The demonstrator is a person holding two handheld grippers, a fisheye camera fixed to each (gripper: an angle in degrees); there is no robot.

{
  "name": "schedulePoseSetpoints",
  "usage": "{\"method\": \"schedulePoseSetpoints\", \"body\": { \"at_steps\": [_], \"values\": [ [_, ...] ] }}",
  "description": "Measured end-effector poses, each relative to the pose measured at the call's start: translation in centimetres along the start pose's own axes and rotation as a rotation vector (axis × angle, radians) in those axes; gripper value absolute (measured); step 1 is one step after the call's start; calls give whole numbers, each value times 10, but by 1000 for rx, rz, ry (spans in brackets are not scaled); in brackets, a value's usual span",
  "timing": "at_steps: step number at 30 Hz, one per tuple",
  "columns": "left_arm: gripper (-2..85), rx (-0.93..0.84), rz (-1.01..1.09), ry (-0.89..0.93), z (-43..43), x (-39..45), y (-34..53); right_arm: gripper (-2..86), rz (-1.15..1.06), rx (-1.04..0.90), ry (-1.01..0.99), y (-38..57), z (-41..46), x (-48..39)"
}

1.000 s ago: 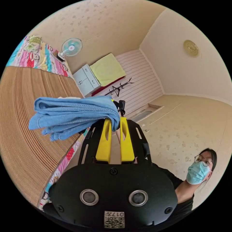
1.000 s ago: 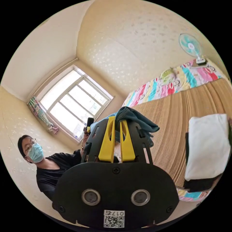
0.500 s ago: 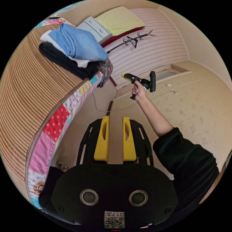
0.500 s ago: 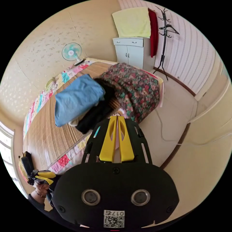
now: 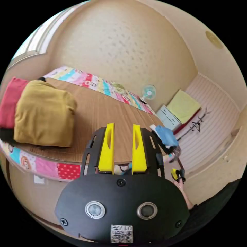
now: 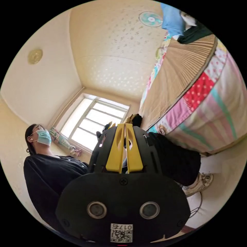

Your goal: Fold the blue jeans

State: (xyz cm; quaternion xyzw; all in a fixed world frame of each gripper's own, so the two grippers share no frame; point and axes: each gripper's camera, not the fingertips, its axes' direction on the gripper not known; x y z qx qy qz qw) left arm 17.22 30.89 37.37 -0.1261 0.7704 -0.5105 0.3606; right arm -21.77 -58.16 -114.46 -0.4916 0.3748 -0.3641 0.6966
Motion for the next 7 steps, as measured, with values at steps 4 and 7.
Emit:
{"method": "schedulePoseSetpoints", "body": {
  "at_steps": [4,7],
  "values": [
    [142,158,-234,-166,-93,-108,-8,4,-36,-186,5,-21,46,-20],
    [154,67,-284,-135,-81,-139,-29,4,-62,-256,43,-38,70,-32]
  ]
}}
